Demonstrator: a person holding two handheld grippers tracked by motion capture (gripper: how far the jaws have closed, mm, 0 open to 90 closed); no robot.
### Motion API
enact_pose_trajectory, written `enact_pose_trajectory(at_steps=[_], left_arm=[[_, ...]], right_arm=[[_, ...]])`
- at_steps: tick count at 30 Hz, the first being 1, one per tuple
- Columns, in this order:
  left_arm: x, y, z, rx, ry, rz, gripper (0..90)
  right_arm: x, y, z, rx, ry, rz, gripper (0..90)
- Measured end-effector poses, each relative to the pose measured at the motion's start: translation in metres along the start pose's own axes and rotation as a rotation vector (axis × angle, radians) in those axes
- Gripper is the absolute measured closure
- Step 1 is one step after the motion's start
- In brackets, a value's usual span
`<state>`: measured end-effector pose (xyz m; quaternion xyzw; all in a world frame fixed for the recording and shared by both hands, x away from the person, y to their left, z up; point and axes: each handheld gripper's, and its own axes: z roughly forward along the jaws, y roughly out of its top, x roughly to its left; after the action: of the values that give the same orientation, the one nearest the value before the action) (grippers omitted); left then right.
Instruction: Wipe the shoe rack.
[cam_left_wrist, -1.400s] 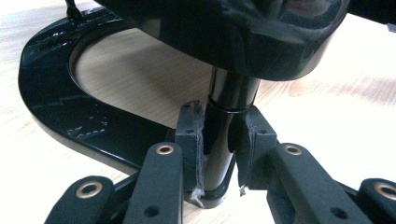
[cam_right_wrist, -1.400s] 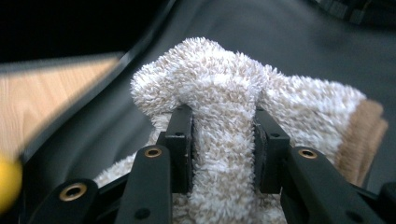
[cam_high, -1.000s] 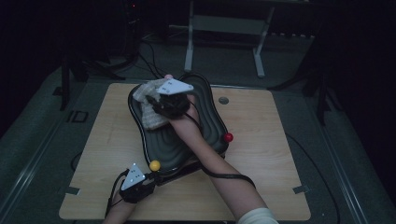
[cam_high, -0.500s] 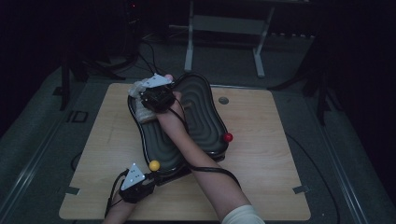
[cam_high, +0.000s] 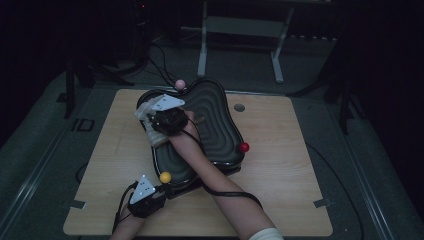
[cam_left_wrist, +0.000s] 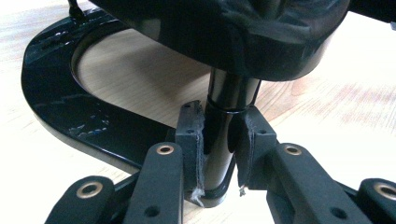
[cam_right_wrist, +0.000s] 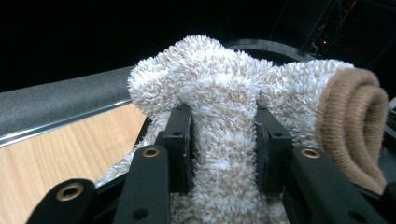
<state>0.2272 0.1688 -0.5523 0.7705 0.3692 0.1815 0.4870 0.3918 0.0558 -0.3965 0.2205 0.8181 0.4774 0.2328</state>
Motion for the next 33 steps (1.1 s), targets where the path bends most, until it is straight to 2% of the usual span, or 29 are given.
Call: enact_pose_trajectory(at_steps=[2, 9, 13, 19, 22, 25, 27, 31, 33], left_arm=[[0.000, 0.000, 0.000, -0.003, 0.000, -0.002, 73.1], [0.000, 0.000, 0.000, -0.001, 0.000, -0.002, 73.1], [0.000, 0.000, 0.000, 0.001, 0.001, -0.002, 73.1], [-0.001, 0.000, 0.000, 0.002, 0.004, -0.002, 73.1], [0.000, 0.000, 0.000, 0.003, 0.002, 0.000, 73.1], [-0.001, 0.000, 0.000, 0.003, 0.004, -0.001, 73.1], [-0.001, 0.000, 0.000, 0.003, 0.002, 0.000, 73.1], [-0.001, 0.000, 0.000, 0.006, 0.002, 0.000, 73.1], [-0.001, 0.000, 0.000, 0.004, 0.003, 0.002, 73.1]], right_arm=[[0.001, -0.003, -0.002, 0.001, -0.001, -0.012, 63.5], [0.017, -0.035, -0.025, -0.008, -0.005, -0.054, 63.8], [0.024, -0.048, -0.034, -0.010, 0.013, -0.051, 63.8], [0.032, -0.063, -0.046, -0.006, 0.036, -0.073, 63.8], [0.038, -0.074, -0.055, 0.001, 0.043, -0.106, 63.8], [0.040, -0.080, -0.061, 0.006, 0.052, -0.099, 63.8], [0.042, -0.089, -0.069, 0.013, 0.051, -0.116, 63.9], [0.042, -0.099, -0.078, 0.015, 0.049, -0.109, 64.2], [0.042, -0.104, -0.083, 0.023, 0.045, -0.119, 64.3]])
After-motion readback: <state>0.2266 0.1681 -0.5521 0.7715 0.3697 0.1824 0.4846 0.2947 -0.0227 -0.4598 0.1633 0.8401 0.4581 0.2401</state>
